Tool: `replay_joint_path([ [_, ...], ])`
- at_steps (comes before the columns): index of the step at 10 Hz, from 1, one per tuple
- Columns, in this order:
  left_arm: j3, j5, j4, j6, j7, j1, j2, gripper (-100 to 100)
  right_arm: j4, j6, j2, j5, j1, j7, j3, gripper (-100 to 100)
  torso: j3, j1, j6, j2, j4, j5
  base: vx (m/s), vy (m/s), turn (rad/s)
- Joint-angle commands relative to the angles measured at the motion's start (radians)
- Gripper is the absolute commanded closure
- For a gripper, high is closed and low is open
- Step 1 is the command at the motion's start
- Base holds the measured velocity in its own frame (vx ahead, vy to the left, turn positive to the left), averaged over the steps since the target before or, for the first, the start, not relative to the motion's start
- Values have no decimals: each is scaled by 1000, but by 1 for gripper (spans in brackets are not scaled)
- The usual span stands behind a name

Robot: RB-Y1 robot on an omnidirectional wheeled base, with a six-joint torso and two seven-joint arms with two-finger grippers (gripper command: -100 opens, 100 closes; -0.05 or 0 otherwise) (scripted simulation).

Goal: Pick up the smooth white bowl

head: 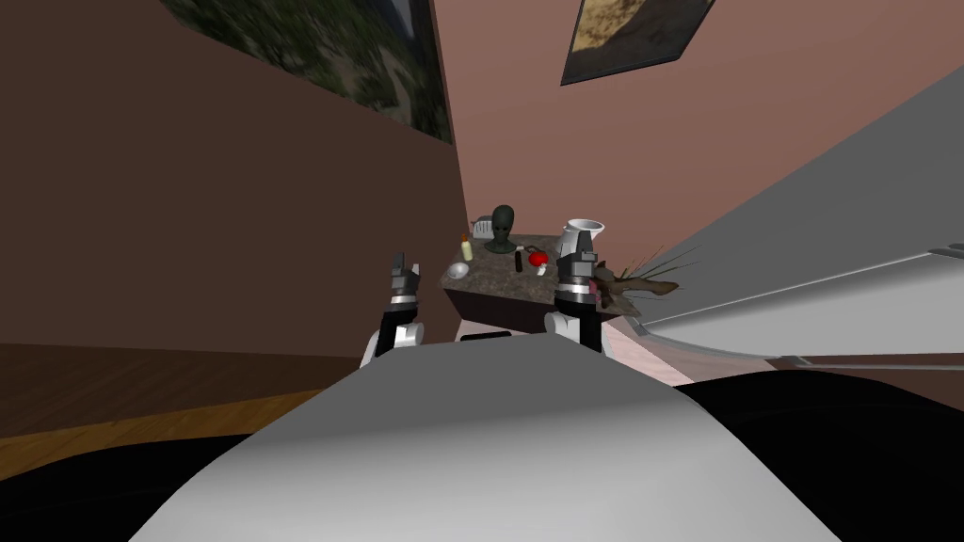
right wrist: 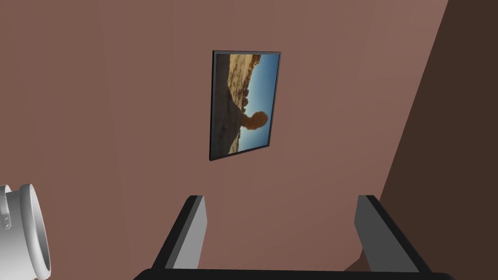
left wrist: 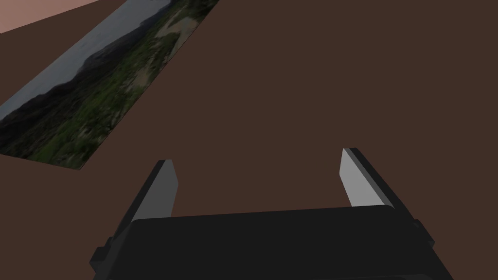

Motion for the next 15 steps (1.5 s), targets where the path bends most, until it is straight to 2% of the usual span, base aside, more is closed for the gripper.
replay_joint_path([
  [1,-7,0,-4,45,0,-8,3,-100,0,0,0,0,0,0,0,0,0,0,0,0,0,0,-4,7,8],
  [6,-37,7,-11,190,11,-67,36,-100,0,0,0,0,0,0,0,0,0,0,0,0,0,0,-4,10,12],
  [7,-37,7,-11,218,11,-67,36,-100,0,0,0,0,0,0,0,0,0,0,0,0,0,0,-2,10,3],
  [8,-37,7,-11,232,11,-67,36,-100,0,0,0,0,0,0,0,0,0,0,0,0,0,0,0,0,0],
  [9,-47,10,-13,266,14,-88,46,-100,0,0,0,0,0,0,0,0,0,0,0,0,0,0,1,6,6],
  [11,-47,10,-13,300,14,-88,46,-100,0,0,0,0,0,0,0,0,0,0,0,0,0,0,1,4,0],
  [12,-57,12,-15,336,18,-109,55,-100,0,0,0,0,0,0,0,0,0,0,0,0,0,0,1,9,0],
  [14,-57,12,-15,370,18,-109,55,-100,0,0,0,0,0,0,0,0,0,0,0,0,0,0,1,5,-2],
  [15,-67,15,-17,408,21,-131,64,-100,0,0,0,0,0,0,0,0,0,0,0,0,0,0,3,9,-7],
])
